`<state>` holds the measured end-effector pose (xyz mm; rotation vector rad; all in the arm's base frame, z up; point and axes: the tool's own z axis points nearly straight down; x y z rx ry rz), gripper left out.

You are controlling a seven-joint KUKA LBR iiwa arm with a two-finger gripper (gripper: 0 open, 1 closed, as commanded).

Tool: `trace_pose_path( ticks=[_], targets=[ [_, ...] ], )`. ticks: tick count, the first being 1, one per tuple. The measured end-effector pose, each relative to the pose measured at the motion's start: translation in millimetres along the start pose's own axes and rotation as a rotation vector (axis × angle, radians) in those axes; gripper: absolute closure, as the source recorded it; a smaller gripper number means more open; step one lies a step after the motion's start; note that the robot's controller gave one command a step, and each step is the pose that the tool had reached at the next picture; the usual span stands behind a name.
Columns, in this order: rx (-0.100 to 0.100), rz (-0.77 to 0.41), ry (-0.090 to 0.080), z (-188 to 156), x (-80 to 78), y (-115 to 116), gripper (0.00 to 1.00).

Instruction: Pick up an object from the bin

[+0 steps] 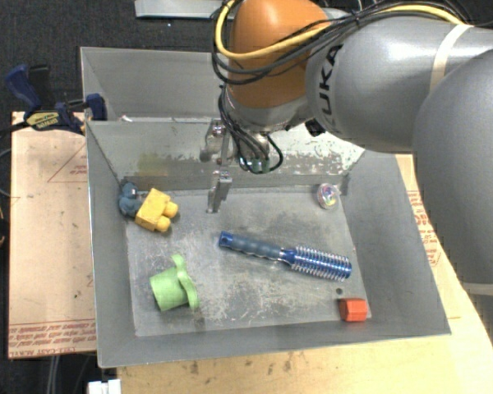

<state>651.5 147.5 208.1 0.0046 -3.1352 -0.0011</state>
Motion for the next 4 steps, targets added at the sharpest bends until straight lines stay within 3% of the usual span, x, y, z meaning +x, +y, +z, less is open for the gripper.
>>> trace_pose_path(
  ticks=[1, 2, 3, 4],
  targets=[
    [-0.001, 0.003, -0.008, -6, -1.7, -1, 1.00],
    [-0.001, 0.004, -0.008, -5, -1.7, -1, 0.00],
    [-0.002, -0.053, -0.016, 124, 9.5, -73, 0.00],
    [0.003, -0.344, -0.006, 119, 38.1, -123, 0.00]
  ],
)
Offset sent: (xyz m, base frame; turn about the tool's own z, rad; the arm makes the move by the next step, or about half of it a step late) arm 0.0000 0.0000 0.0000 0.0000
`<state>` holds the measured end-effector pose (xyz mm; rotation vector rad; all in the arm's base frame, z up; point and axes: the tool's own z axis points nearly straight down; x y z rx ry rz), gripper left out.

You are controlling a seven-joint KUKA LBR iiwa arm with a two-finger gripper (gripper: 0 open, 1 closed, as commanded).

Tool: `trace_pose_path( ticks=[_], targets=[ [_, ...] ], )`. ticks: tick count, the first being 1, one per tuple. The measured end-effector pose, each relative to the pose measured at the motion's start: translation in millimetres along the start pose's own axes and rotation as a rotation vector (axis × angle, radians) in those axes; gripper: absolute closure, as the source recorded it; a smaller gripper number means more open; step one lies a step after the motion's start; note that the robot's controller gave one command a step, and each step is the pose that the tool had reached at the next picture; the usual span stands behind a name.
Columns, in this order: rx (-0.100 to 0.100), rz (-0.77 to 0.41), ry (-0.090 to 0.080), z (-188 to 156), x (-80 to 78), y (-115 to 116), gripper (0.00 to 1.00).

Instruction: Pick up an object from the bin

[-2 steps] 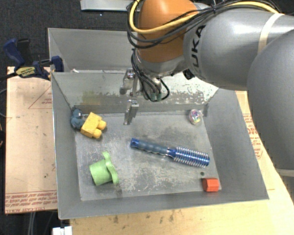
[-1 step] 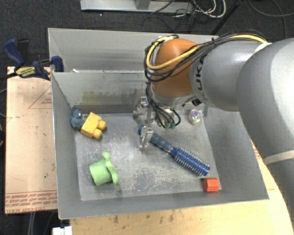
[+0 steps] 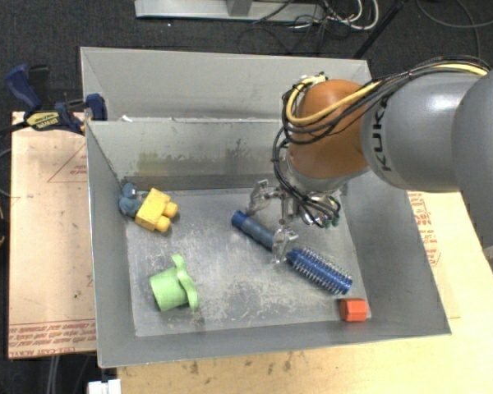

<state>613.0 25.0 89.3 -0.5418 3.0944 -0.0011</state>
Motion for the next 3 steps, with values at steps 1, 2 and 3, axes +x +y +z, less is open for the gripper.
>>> trace_pose_path(
  ticks=[1, 2, 3],
  targets=[
    [-0.001, -0.266, 0.003, -2, 71.3, -32, 0.00],
    [-0.003, -0.269, 0.000, -1, 69.5, -29, 1.00],
    [0.004, -0.305, -0.010, -145, 66.7, -44, 1.00]
  ],
)
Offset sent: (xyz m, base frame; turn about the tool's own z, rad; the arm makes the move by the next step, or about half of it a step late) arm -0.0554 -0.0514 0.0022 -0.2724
